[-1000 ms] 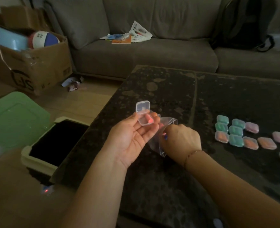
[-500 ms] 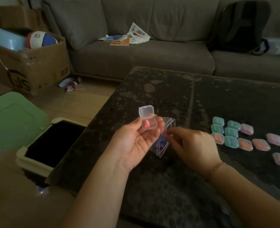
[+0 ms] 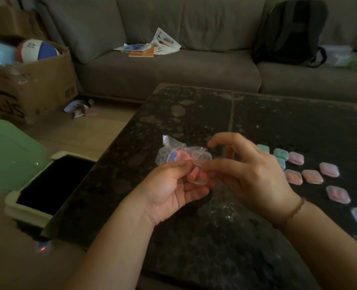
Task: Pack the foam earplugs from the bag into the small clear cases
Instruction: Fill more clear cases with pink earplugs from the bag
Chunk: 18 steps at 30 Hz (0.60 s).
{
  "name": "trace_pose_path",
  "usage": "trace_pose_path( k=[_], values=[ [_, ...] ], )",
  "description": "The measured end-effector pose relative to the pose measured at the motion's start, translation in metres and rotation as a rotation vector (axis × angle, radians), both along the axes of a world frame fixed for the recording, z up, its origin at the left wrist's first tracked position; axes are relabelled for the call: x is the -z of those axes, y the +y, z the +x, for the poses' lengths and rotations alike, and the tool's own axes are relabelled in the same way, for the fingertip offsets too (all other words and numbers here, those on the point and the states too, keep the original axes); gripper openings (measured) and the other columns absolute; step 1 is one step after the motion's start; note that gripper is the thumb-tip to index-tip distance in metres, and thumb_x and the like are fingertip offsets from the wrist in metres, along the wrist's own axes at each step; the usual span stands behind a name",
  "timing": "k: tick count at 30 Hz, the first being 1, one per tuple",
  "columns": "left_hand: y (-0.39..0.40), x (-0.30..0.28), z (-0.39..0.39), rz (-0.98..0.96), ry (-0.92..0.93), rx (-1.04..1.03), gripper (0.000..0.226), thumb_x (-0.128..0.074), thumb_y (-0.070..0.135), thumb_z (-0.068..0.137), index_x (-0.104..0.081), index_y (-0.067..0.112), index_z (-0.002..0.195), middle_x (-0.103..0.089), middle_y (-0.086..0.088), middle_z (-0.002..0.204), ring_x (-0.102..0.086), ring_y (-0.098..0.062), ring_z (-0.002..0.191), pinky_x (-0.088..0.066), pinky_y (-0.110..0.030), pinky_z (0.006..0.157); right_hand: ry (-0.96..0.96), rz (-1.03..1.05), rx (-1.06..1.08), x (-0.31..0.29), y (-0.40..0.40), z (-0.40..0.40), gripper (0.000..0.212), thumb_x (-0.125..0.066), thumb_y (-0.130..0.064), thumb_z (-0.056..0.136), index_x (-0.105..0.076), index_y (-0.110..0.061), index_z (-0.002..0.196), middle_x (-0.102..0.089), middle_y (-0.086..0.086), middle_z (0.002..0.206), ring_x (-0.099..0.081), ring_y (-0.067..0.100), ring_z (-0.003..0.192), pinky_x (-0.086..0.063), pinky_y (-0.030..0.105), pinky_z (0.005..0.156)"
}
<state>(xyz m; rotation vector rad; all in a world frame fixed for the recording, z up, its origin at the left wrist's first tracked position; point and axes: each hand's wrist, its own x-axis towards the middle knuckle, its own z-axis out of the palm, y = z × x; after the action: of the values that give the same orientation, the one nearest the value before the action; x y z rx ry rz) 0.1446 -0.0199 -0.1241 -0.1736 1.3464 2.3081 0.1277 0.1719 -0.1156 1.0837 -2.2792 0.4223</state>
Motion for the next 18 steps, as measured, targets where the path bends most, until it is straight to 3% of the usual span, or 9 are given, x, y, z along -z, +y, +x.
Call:
trace_pose_path(
  k=[3, 6, 8, 11, 15, 18],
  values=[
    [0.0009, -0.0009, 0.0012, 0.01, 0.012, 0.015, 0.031, -0.045, 0.021, 0.104, -0.071, 0.005, 0.113, -0.075, -0.014, 0.086, -0.075, -0.023, 0.078, -0.062, -0.027, 0.062, -0.008, 0.102, 0.003, -0.0023, 0.0003, 0.0003, 0.025, -0.052, -0.03, 0.088, -0.069, -0.033, 0.107, -0.054, 0.008, 0.129, -0.05, 0.015, 0.096, -0.05, 0.033, 0.048],
    [0.0, -0.0003, 0.001, 0.011, 0.005, 0.014, 0.031, -0.045, 0.021, 0.104, -0.07, 0.005, 0.115, -0.075, -0.015, 0.088, -0.076, -0.024, 0.08, -0.063, -0.028, 0.063, -0.038, 0.11, 0.018, -0.001, 0.0016, 0.0007, 0.027, -0.06, -0.024, 0.088, -0.069, -0.031, 0.113, -0.053, 0.006, 0.133, -0.053, 0.014, 0.097, -0.05, 0.029, 0.051],
    [0.0001, -0.0003, 0.0009, 0.019, 0.001, 0.004, 0.031, -0.046, 0.021, 0.104, -0.07, 0.007, 0.116, -0.077, -0.018, 0.098, -0.077, -0.026, 0.086, -0.063, -0.029, 0.065, -0.103, -0.037, 0.037, 0.0005, 0.0, 0.0018, 0.03, -0.058, -0.022, 0.091, -0.066, -0.028, 0.119, -0.052, 0.001, 0.133, -0.054, 0.008, 0.1, -0.055, 0.032, 0.061],
    [0.0013, -0.0006, 0.0005, 0.047, -0.009, -0.007, 0.033, -0.048, 0.023, 0.103, -0.068, 0.007, 0.124, -0.076, -0.021, 0.11, -0.076, -0.028, 0.096, -0.063, -0.031, 0.07, -0.266, -0.267, 0.083, 0.0011, -0.0042, 0.0046, 0.037, -0.046, -0.037, 0.095, -0.061, -0.024, 0.126, -0.055, -0.011, 0.128, -0.057, 0.003, 0.109, -0.056, 0.029, 0.081],
    [0.0009, -0.0008, -0.0009, 0.121, -0.057, -0.053, 0.041, -0.046, 0.032, 0.106, -0.069, 0.005, 0.125, -0.074, -0.019, 0.112, -0.075, -0.026, 0.094, -0.063, -0.034, 0.074, -0.289, -0.106, 0.096, 0.002, -0.0061, 0.0067, 0.037, -0.052, -0.045, 0.092, -0.063, -0.027, 0.122, -0.063, -0.012, 0.117, -0.059, 0.003, 0.103, -0.055, 0.029, 0.081],
    [0.0016, 0.0, -0.0015, 0.058, -0.041, -0.055, 0.033, -0.053, 0.025, 0.103, -0.071, 0.004, 0.122, -0.074, -0.022, 0.117, -0.074, -0.03, 0.104, -0.063, -0.032, 0.073, -0.302, -0.035, 0.054, 0.0066, -0.0054, 0.0072, 0.029, -0.058, -0.043, 0.088, -0.068, -0.032, 0.113, -0.061, -0.015, 0.115, -0.056, 0.005, 0.103, -0.053, 0.026, 0.079]
  ],
)
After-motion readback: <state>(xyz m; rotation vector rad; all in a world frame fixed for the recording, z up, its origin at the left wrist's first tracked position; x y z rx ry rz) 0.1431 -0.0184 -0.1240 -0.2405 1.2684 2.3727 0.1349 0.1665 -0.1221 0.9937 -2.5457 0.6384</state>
